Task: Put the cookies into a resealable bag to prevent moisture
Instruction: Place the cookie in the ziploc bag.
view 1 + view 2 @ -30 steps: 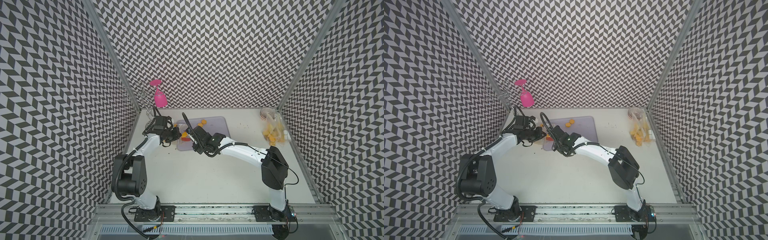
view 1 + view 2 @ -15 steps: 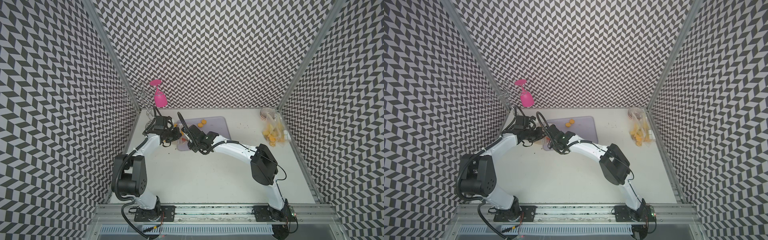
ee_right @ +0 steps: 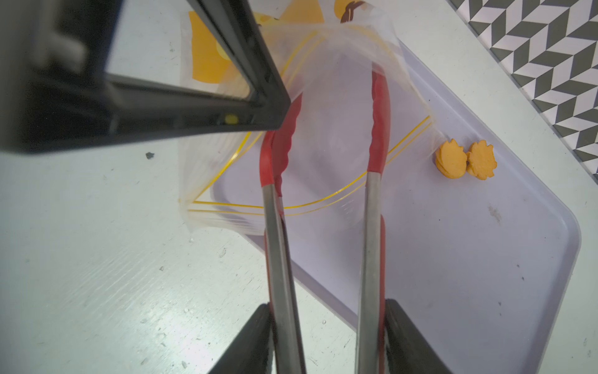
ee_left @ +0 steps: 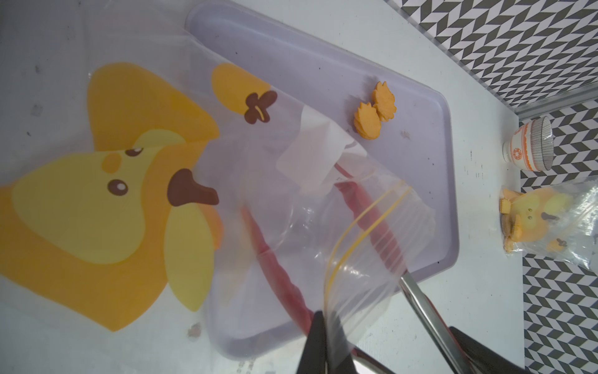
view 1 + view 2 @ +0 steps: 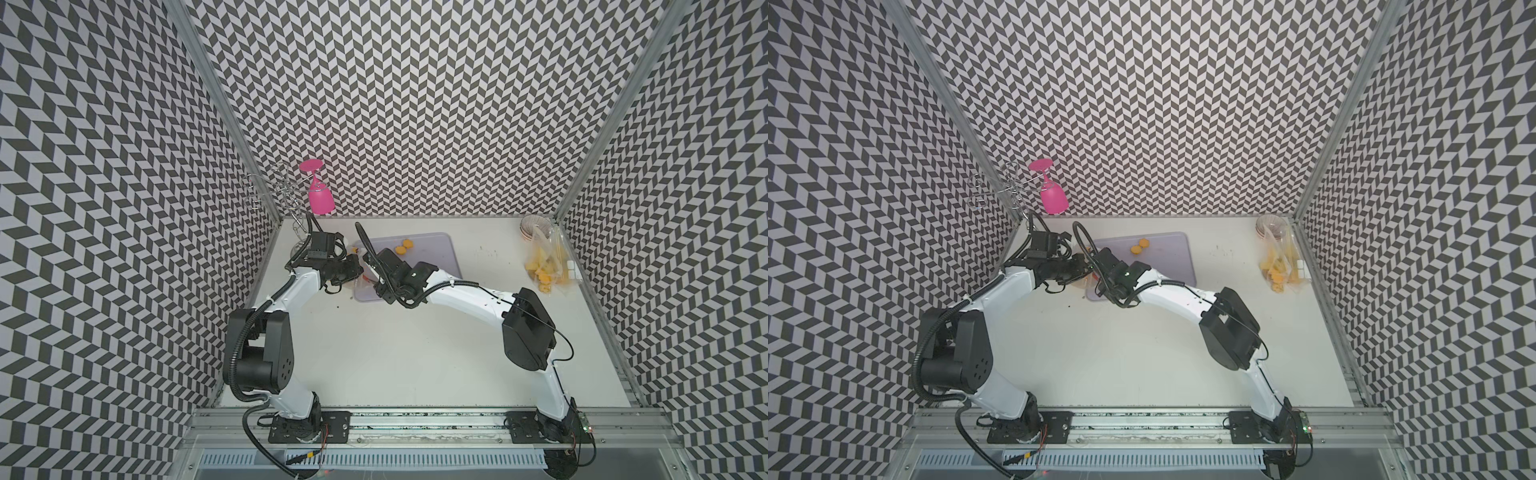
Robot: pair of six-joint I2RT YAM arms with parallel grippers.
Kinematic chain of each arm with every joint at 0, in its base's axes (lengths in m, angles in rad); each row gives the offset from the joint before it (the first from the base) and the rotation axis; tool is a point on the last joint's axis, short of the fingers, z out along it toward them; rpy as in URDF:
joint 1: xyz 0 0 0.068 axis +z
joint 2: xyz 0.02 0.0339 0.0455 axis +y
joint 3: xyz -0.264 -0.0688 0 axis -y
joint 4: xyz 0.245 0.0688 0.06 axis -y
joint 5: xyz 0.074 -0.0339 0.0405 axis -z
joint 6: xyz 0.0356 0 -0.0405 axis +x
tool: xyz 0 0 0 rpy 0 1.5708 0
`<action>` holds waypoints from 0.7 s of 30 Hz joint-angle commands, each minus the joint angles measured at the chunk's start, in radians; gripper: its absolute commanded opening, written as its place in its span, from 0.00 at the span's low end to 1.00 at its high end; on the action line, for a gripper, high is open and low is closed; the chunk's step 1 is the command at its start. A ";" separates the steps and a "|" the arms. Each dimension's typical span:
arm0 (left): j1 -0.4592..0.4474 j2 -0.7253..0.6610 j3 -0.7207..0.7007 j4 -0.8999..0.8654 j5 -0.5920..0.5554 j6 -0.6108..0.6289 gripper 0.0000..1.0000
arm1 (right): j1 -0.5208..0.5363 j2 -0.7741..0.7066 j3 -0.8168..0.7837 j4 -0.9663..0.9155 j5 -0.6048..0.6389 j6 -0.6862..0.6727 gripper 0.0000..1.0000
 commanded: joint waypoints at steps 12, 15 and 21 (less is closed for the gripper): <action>0.033 -0.023 0.011 -0.012 -0.058 0.009 0.00 | -0.023 -0.455 -0.446 0.229 -0.010 0.148 0.47; 0.042 -0.033 0.007 -0.010 -0.072 0.005 0.00 | -0.067 -0.504 -0.542 0.306 -0.041 0.208 0.47; 0.075 -0.041 0.004 -0.006 -0.066 -0.002 0.00 | -0.200 -0.451 -0.563 0.307 -0.165 0.283 0.46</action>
